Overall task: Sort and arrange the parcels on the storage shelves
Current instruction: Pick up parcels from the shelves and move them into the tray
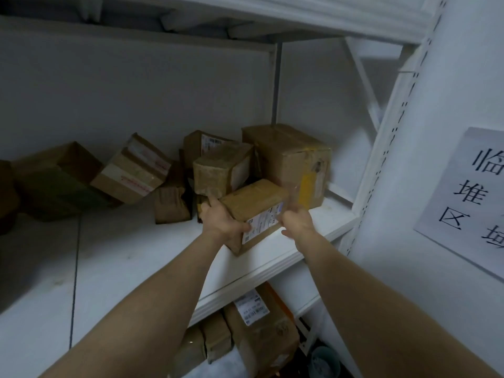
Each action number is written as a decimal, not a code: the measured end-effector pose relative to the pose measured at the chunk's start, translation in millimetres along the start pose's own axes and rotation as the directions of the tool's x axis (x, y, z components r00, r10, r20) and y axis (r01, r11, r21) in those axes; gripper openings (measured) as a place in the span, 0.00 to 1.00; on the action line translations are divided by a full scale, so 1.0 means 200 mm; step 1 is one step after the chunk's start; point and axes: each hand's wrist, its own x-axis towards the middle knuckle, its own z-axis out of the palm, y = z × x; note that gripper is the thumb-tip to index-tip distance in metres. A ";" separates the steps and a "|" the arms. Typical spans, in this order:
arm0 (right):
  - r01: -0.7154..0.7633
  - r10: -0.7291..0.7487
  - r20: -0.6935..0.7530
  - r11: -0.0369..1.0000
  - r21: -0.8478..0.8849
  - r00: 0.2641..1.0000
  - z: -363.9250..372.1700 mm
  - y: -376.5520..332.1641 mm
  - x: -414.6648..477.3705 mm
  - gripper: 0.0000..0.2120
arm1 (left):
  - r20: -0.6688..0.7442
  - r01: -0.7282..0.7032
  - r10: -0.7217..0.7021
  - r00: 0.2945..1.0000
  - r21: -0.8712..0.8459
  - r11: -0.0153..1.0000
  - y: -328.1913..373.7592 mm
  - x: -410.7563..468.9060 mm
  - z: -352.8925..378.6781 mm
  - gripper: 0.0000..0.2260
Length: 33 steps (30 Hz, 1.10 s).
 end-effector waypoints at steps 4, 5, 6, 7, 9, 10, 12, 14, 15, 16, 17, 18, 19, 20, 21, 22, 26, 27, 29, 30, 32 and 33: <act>-0.022 0.021 0.012 0.994 0.103 1.000 -0.03 -0.03 0.00 0.20 | -0.047 -0.104 0.108 0.993 0.081 0.991 0.01 -0.10 -0.05 0.50; -0.028 0.026 0.017 0.992 0.125 1.000 -0.03 -0.03 0.00 0.21 | -0.070 -0.150 0.156 0.985 0.076 0.986 0.00 -0.14 -0.07 0.50; -0.041 0.038 0.023 0.987 0.155 0.999 -0.03 -0.04 -0.01 0.23 | -0.085 -0.209 0.215 0.973 0.069 0.975 0.00 -0.16 -0.09 0.49; -0.053 0.047 0.036 0.982 0.182 0.998 -0.02 -0.04 -0.01 0.25 | -0.096 -0.265 0.271 0.958 0.073 0.962 -0.01 -0.19 -0.11 0.49; -0.099 0.081 0.089 0.969 0.227 0.993 -0.01 -0.06 -0.03 0.31 | -0.086 -0.357 0.370 0.925 0.139 0.924 -0.02 -0.25 -0.15 0.47; -0.139 0.113 0.116 0.958 0.250 0.987 -0.01 -0.07 -0.04 0.36 | -0.065 -0.392 0.410 0.910 0.192 0.900 -0.03 -0.27 -0.15 0.46; -0.215 0.170 0.177 0.936 0.280 0.969 0.01 -0.09 -0.07 0.44 | -0.052 -0.427 0.465 0.884 0.315 0.847 -0.05 -0.32 -0.18 0.44; -0.286 0.223 0.233 0.914 0.287 0.947 0.02 -0.11 -0.09 0.49 | -0.047 -0.430 0.487 0.872 0.403 0.808 -0.07 -0.36 -0.21 0.43; -0.323 0.249 0.266 0.902 0.285 0.931 0.03 -0.10 -0.10 0.49 | -0.047 -0.419 0.486 0.873 0.440 0.794 -0.07 -0.38 -0.23 0.42; -0.357 0.273 0.294 0.890 0.283 0.916 0.03 -0.10 -0.11 0.48 | -0.045 -0.408 0.484 0.874 0.475 0.780 -0.08 -0.40 -0.24 0.42; -0.382 0.287 0.322 0.880 0.283 0.902 0.04 -0.09 -0.11 0.46 | -0.039 -0.398 0.484 0.874 0.511 0.762 -0.09 -0.42 -0.25 0.42; -0.397 0.293 0.344 0.873 0.285 0.892 0.05 -0.09 -0.12 0.44 | -0.029 -0.397 0.489 0.872 0.543 0.740 -0.10 -0.44 -0.26 0.43; -0.402 0.288 0.362 0.867 0.294 0.886 0.05 -0.08 -0.11 0.42 | -0.009 -0.404 0.496 0.868 0.569 0.717 -0.10 -0.46 -0.27 0.44; -0.399 0.277 0.371 0.863 0.311 0.887 0.06 -0.06 -0.10 0.41 | 0.021 -0.415 0.498 0.867 0.584 0.697 -0.11 -0.48 -0.28 0.46; -0.393 0.262 0.374 0.857 0.335 0.890 0.06 -0.05 -0.09 0.41 | 0.061 -0.426 0.489 0.870 0.592 0.684 -0.11 -0.50 -0.29 0.49; -0.379 0.243 0.371 0.854 0.357 0.896 0.06 -0.05 -0.09 0.41 | 0.100 -0.430 0.467 0.878 0.592 0.681 -0.11 -0.52 -0.30 0.50; -0.310 0.128 0.403 0.848 0.429 0.906 0.03 -0.08 -0.14 0.34 | 0.024 -0.261 0.273 0.962 0.386 0.885 -0.08 -0.56 -0.30 0.46; -0.283 0.092 0.407 0.852 0.440 0.909 0.03 -0.08 -0.15 0.29 | -0.038 -0.181 0.195 0.980 0.229 0.956 -0.07 -0.55 -0.29 0.45; -0.254 0.037 0.433 0.853 0.455 0.900 0.03 -0.09 -0.18 0.17 | -0.121 -0.030 0.015 0.993 -0.125 0.992 -0.05 -0.53 -0.27 0.46; -0.248 0.013 0.449 0.848 0.468 0.893 0.03 -0.10 -0.20 0.10 | -0.118 0.032 -0.066 0.991 -0.268 0.963 -0.03 -0.52 -0.27 0.46; -0.252 -0.034 0.488 0.824 0.508 0.872 0.01 -0.09 -0.22 0.05 | -0.066 0.128 -0.176 0.982 -0.449 0.884 -0.01 -0.51 -0.27 0.42; -0.253 -0.053 0.506 0.818 0.516 0.861 0.00 -0.09 -0.23 0.08 | -0.036 0.160 -0.206 0.978 -0.501 0.851 -0.01 -0.52 -0.28 0.39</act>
